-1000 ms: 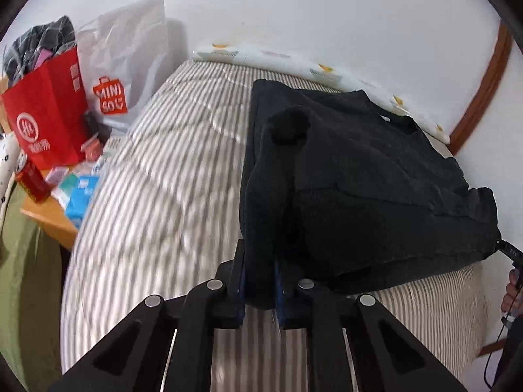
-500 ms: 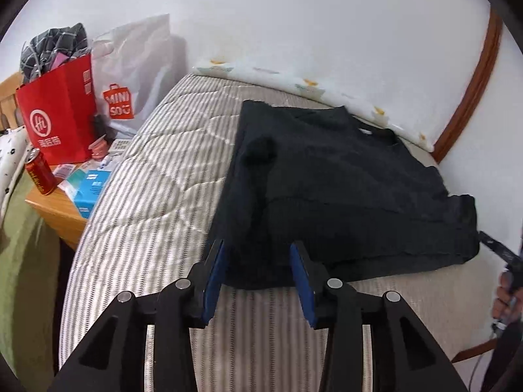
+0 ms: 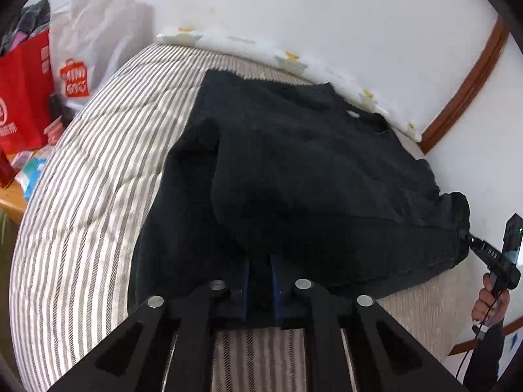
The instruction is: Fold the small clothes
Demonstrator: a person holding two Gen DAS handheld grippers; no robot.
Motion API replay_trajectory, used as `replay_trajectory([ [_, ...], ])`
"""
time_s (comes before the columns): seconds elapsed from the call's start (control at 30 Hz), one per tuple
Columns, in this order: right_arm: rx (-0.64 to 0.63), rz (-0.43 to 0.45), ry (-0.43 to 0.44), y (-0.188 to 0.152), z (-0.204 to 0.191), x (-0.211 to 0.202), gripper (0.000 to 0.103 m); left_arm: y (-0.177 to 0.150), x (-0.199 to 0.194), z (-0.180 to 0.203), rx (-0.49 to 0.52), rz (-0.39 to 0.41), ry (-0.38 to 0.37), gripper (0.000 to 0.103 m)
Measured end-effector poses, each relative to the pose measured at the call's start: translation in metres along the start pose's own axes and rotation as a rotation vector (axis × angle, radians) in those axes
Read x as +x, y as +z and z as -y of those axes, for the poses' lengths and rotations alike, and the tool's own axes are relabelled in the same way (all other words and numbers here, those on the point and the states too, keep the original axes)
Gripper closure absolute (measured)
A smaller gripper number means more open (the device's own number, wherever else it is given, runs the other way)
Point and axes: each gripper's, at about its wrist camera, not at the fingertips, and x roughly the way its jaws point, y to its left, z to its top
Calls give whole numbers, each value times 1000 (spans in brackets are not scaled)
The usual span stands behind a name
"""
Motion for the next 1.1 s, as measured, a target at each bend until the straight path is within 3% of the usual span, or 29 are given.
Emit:
replay_trajectory([
  [0.27,-32,129,61,52,-20,-14,91,47,-33,13,19,149,13,96],
  [0.53,54,152,94,102,-13,29,91,94,-1,11,-2,150,54,96],
  [0.77,82,66,45,119,3,85,91,120,36,10,11,113,89,95],
  [0.87,88,21,17,122,8,97,84,126,47,10,10,88,101,92],
  [0.97,56,53,-15,125,2,81,81,126,42,12,10,101,88,88],
  [1.1,-55,127,-21,124,-31,49,64,121,20,17,32,163,105,68],
])
